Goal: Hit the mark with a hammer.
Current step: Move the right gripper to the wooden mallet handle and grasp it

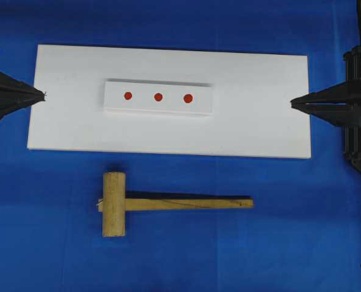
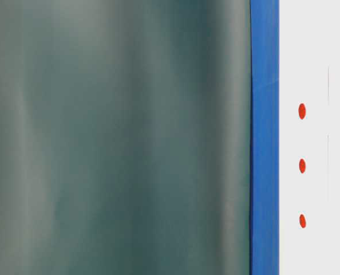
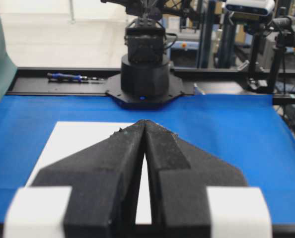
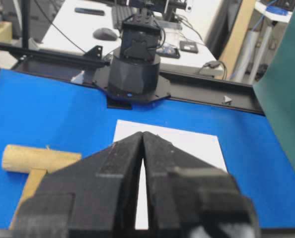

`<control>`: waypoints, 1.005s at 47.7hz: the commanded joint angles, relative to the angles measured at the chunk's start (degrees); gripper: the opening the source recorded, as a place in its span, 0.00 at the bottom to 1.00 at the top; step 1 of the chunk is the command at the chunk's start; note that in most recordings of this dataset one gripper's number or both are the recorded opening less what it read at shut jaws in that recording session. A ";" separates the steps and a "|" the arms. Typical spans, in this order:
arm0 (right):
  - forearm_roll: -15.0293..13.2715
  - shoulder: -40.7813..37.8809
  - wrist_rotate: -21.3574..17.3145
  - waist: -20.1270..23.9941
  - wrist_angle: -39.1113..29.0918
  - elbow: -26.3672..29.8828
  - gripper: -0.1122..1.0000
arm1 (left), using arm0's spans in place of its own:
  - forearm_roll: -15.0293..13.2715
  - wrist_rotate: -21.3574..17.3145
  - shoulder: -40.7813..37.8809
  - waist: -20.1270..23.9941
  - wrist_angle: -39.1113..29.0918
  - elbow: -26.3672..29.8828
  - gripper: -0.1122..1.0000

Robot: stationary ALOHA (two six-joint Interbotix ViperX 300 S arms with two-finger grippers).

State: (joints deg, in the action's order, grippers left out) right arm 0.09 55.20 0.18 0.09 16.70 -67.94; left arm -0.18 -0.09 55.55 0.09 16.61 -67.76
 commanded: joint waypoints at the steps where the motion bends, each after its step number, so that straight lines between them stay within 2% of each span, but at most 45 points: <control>1: 0.09 -0.88 -0.44 0.00 0.26 1.58 0.10 | -0.09 0.18 -0.26 -0.18 -0.26 0.88 0.10; 7: 0.18 -3.69 -0.62 2.02 -1.67 2.37 0.05 | -0.18 0.44 0.09 -0.18 -1.14 0.88 0.10; 15: 0.79 -9.49 -3.52 6.59 -2.11 4.83 0.05 | -0.18 0.35 0.09 -0.18 -2.11 0.88 0.10; 22: 0.79 -15.82 -6.42 8.70 -1.85 6.59 0.05 | -0.26 0.35 0.09 -0.18 -3.08 0.70 0.10; 26: 0.79 -20.21 -8.00 9.40 -1.41 8.00 0.10 | -0.18 0.35 0.09 -0.18 -3.08 0.70 0.10; 30: 0.79 -24.26 -9.32 9.67 -0.79 9.32 0.20 | -0.26 0.35 0.09 -0.18 -3.08 0.62 0.10; 33: 0.79 -27.25 -10.20 9.67 -0.62 10.46 0.32 | -0.18 0.35 0.09 -0.18 -3.16 0.62 0.10; 39: 0.88 -34.28 -11.51 10.55 -0.79 13.97 0.67 | -0.18 0.44 0.09 -0.18 -3.16 0.62 0.10; 44: 0.88 -40.43 -11.60 11.69 -0.44 17.14 0.92 | -0.26 0.44 0.09 -0.18 -3.16 0.53 0.10; 46: 1.05 -42.71 -11.60 11.95 -0.18 18.46 0.94 | -0.26 0.44 0.09 -0.18 -3.16 0.53 0.10; 48: 1.41 -45.09 -11.60 12.13 0.35 19.78 0.92 | -0.26 0.44 0.09 -0.18 -3.08 0.53 0.10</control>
State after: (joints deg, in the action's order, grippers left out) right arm 1.05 13.27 -11.34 11.87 15.82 -51.50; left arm -0.26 0.26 55.90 0.09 13.18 -67.76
